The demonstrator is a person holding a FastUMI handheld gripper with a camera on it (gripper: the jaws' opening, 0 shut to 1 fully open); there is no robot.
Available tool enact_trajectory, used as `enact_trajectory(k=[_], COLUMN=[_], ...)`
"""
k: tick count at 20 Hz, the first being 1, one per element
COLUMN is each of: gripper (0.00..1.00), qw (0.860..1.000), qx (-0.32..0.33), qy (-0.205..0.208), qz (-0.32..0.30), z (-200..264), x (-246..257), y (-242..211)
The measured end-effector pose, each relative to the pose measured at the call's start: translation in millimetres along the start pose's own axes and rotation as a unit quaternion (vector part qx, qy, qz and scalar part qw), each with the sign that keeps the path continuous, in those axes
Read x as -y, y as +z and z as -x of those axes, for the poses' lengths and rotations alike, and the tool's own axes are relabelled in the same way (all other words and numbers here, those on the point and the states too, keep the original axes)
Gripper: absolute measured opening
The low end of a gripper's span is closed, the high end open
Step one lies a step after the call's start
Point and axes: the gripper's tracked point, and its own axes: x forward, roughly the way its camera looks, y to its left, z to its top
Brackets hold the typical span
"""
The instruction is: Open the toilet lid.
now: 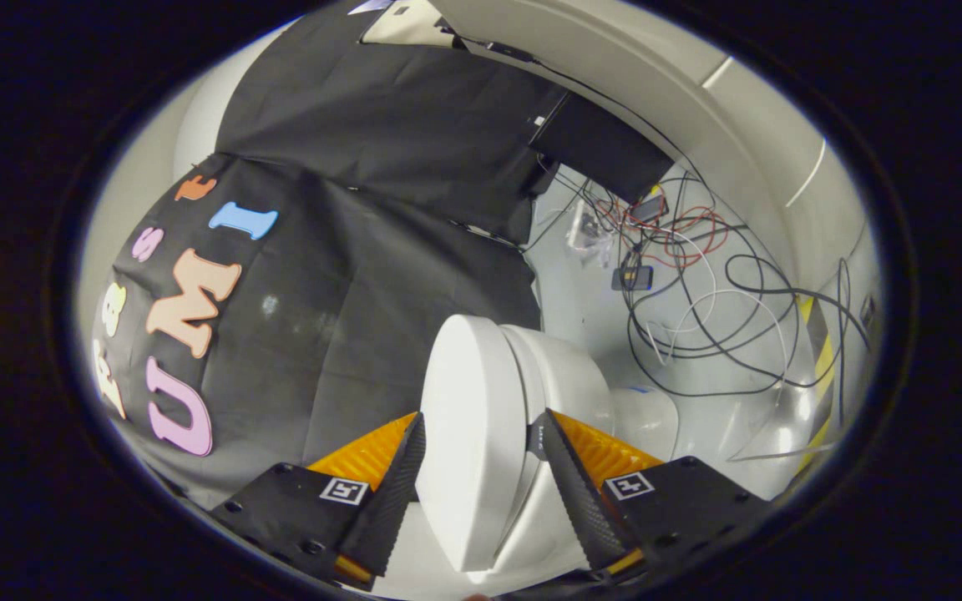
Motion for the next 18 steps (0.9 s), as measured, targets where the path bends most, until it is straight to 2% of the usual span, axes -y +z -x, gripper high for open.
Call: enact_trajectory(k=[9,11,14,17,18], gripper=[0.88,0.88,0.74,0.60,0.50], qw=[1.000,0.998,0.996,0.997,0.995], qx=[-0.018,-0.039,-0.060,-0.064,-0.072], qy=[-0.024,-0.046,-0.057,-0.050,-0.068], qz=[-0.003,-0.011,0.009,0.020,0.030], z=[-7.2,-21.8,-25.3,-36.8,-36.5], x=[17.6,31.3,36.9,32.0,41.7], y=[-13.9,-20.3,-28.6,-28.5,-28.5])
